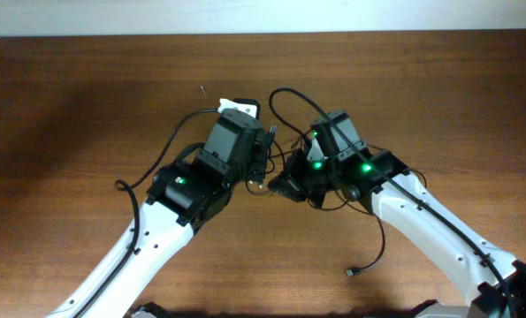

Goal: Untangle cables

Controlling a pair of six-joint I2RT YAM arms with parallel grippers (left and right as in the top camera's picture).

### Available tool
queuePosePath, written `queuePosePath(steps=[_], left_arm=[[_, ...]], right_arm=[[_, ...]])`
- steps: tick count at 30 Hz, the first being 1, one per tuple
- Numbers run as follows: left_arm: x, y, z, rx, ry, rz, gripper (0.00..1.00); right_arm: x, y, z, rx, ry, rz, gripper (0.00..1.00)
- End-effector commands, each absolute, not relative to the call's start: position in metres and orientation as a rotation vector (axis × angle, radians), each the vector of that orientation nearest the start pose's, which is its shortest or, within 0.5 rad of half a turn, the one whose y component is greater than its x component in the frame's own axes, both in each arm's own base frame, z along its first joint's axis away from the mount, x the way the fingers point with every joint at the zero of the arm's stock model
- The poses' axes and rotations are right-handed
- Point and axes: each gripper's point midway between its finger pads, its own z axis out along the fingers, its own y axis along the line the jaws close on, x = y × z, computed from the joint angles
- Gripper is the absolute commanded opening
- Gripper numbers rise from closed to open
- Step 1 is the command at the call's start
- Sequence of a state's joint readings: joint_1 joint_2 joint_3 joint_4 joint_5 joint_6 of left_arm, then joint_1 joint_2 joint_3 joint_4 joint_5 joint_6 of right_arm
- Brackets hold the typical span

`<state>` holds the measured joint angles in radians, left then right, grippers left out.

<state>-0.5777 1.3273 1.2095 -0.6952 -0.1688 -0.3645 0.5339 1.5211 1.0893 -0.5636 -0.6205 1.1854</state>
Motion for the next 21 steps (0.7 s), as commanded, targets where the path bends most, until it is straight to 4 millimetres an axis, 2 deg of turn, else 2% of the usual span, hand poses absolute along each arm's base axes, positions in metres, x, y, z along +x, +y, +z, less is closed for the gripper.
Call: queuePosePath(steps=[1,2,4,6,7,8,10,11,12,14,15,16,18,19,21], left_arm=[[0.343,-0.123,0.267,-0.161,2.222,-0.149,0.00],[0.343,-0.118,0.274,-0.242,2.203,-0.210,0.00],[0.338,-0.114,0.285,-0.275,2.178,-0.270,0.00],[0.330,-0.114,0.299,-0.231,2.147,-0.298,0.00],[0.328,-0.113,0.302,-0.190,2.140,-0.281,0.00],[0.326,-0.112,0.301,-0.159,2.148,-0.262,0.00],[0.316,-0.114,0.276,-0.131,2.263,-0.242,0.00],[0.314,-0.112,0.262,-0.141,2.322,-0.215,0.00],[0.315,-0.113,0.255,-0.139,2.344,-0.205,0.00],[0.314,-0.124,0.251,-0.184,2.369,-0.291,0.12],[0.311,-0.134,0.249,-0.153,2.392,-0.356,0.22],[0.309,-0.135,0.245,-0.147,2.409,-0.364,0.34],[0.301,-0.138,0.231,-0.134,2.474,-0.371,0.79],[0.296,-0.146,0.222,-0.140,2.516,-0.432,0.79],[0.289,-0.149,0.201,-0.362,2.576,-0.512,0.65]], right_arm=[[0.260,0.266,0.132,0.616,2.925,1.077,0.04],[0.260,0.267,0.131,0.600,2.925,1.064,0.04],[0.264,0.261,0.128,0.611,2.908,1.009,0.04],[0.272,0.225,0.108,0.700,2.880,0.698,0.04],[0.272,0.219,0.106,0.700,2.879,0.651,0.04],[0.275,0.219,0.109,0.596,2.871,0.648,0.04],[0.279,0.224,0.120,0.345,2.847,0.664,0.04],[0.282,0.229,0.135,0.157,2.807,0.690,0.04],[0.283,0.236,0.153,-0.007,2.757,0.736,0.04],[0.283,0.250,0.203,-0.217,2.610,0.848,0.04],[0.280,0.253,0.231,-0.269,2.531,0.899,0.04],[0.278,0.252,0.237,-0.268,2.512,0.907,0.04],[0.278,0.251,0.239,-0.268,2.508,0.909,0.04],[0.278,0.251,0.238,-0.260,2.510,0.911,0.04],[0.278,0.251,0.239,-0.260,2.510,0.912,0.04]])
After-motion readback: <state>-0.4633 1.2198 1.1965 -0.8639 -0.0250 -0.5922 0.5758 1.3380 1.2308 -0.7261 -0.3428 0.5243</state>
